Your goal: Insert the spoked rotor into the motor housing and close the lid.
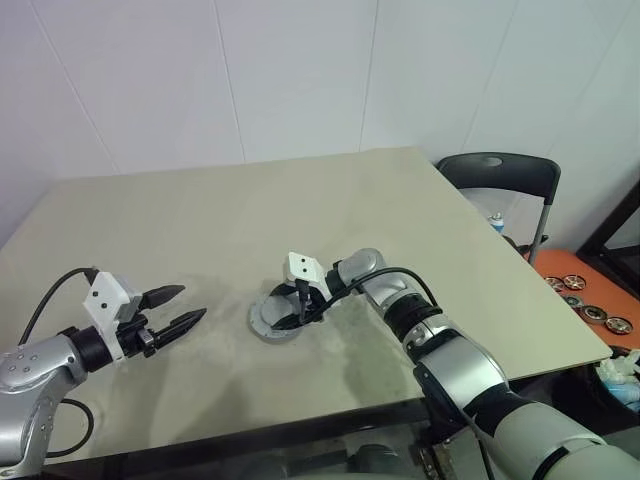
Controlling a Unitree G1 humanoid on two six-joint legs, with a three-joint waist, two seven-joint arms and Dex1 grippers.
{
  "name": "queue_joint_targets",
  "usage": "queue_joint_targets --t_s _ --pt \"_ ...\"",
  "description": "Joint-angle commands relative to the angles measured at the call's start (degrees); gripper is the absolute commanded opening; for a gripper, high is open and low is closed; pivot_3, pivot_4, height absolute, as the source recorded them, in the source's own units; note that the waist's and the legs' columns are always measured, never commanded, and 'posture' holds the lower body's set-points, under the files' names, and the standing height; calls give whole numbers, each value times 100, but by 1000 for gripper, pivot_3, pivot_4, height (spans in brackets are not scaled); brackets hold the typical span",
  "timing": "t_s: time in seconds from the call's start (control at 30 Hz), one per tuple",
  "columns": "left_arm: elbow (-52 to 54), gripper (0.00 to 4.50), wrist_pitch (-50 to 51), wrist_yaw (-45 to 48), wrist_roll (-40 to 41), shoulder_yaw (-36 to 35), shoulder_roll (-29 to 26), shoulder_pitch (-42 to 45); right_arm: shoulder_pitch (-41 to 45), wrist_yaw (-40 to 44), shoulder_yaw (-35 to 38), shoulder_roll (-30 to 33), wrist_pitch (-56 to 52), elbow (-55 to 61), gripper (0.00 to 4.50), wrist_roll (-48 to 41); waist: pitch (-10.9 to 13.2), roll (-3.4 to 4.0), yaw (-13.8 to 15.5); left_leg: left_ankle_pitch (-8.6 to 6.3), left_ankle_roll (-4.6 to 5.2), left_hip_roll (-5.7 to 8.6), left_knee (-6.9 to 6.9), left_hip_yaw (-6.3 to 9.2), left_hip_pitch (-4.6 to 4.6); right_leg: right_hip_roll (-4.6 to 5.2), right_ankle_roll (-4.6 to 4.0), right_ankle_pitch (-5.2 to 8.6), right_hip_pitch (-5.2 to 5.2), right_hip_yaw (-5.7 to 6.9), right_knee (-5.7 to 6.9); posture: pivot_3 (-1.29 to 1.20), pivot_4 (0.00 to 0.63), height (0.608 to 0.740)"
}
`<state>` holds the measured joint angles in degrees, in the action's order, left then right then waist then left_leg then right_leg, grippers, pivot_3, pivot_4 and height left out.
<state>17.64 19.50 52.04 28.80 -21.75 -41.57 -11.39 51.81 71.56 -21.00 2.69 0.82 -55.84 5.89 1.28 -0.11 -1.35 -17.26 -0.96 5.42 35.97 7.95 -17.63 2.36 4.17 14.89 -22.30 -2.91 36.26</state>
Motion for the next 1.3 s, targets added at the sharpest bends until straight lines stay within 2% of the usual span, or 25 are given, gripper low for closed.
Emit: queue_joint_targets --t_s 0.03,0.33,0.73,0.93,1.3 --pt "90 3190 -30 -50 40 -41 -10 70 -205 -356 -236 4 58 -228 3210 364 0 0 -10 0 0 -3 -1 0 6 -2 -1 1 5 0 0 0 0 740" --pt "98 3190 -59 -106 34 2 31 76 -236 217 -509 347 124 -262 3210 529 1 2 14 1 -1 -8 1 -3 11 -6 -3 2 12 0 -6 0 0 740" --pt "148 3190 -46 -147 46 -23 38 58 -188 -123 -626 223 342 -371 3210 650 2 4 36 0 -1 -6 -1 -3 10 -2 -3 4 11 0 -9 0 0 740" --pt "161 3190 -45 -220 26 95 109 119 -167 -14 -788 300 171 -538 3210 784 1 5 47 0 -1 -6 0 -3 12 -2 -4 4 14 0 -10 0 0 740" --pt "206 3190 -40 -358 -23 471 259 344 13 -103 -564 113 -879 -880 3210 549 -8 19 41 0 -2 -6 0 -3 18 -2 12 15 21 0 -11 0 0 740"
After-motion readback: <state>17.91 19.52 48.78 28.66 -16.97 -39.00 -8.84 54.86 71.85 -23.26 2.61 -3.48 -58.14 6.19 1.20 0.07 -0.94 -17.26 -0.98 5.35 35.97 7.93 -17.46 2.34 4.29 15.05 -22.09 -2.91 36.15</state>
